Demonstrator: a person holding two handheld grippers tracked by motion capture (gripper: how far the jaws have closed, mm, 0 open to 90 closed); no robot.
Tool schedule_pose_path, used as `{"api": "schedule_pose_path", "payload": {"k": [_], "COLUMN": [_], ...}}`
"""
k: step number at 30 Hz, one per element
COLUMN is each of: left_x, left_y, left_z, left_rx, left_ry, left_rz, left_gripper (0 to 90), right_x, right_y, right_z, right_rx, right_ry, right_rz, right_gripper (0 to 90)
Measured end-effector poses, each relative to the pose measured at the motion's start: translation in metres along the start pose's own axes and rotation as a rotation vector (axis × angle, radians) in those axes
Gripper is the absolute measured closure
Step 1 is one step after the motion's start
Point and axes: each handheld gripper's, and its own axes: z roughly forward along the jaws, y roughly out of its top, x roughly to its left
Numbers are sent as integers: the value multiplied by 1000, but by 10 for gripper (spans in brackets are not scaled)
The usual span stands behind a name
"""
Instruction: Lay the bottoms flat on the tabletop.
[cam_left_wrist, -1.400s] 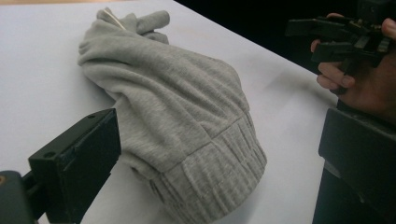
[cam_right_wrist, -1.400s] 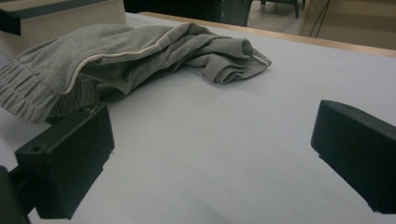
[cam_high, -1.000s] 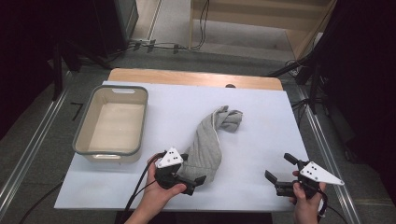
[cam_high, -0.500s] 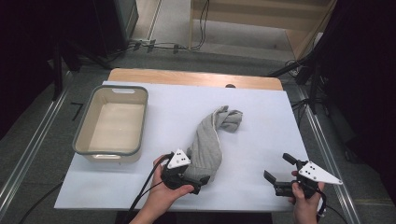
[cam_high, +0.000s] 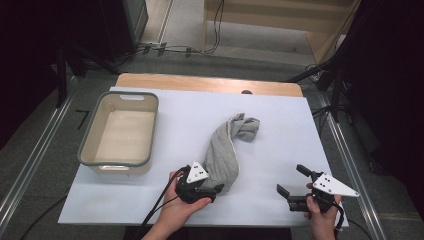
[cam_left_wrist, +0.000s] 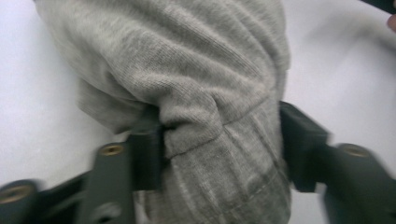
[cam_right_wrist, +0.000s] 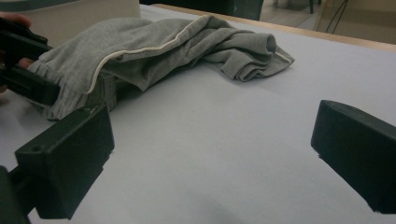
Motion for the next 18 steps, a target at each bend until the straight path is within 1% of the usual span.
{"api": "schedule_pose_path", "payload": {"k": [2,4,8,10,11,13,14,15,16,17,18], "left_x": [-1,-4,-15,-20,-23,-31,-34,-37,-38,-39,-38], "left_y": [2,3,7,10,12,15,17,19,22,25,26], "left_z": [-1,-2,-3,-4,-6,-10,-14,-18,-22,-26,-28], "left_rx": [-12,-20,-32,-47,-51,-88,-114,-142,-158,-170,-176], "left_ry": [-29,-66,-124,-170,-196,-264,-292,-318,-343,-360,-357], "left_rz": [6,12,45,60,74,108,136,156,160,161,163], "left_gripper": [553,596,634,649,658,679,689,696,699,701,701], "right_x": [2,5,10,13,14,16,18,19,20,21,22], "right_y": [1,2,4,5,6,8,8,10,11,13,14], "right_z": [1,4,10,12,13,14,15,15,15,15,16], "right_rx": [4,2,23,27,25,24,25,25,23,23,20], "right_ry": [5,13,32,36,38,41,43,46,52,55,57], "right_rz": [-2,-13,-12,-7,-10,-12,-11,-13,-13,-12,-14], "right_gripper": [0,0,0,0,0,0,0,0,0,0,0]}}
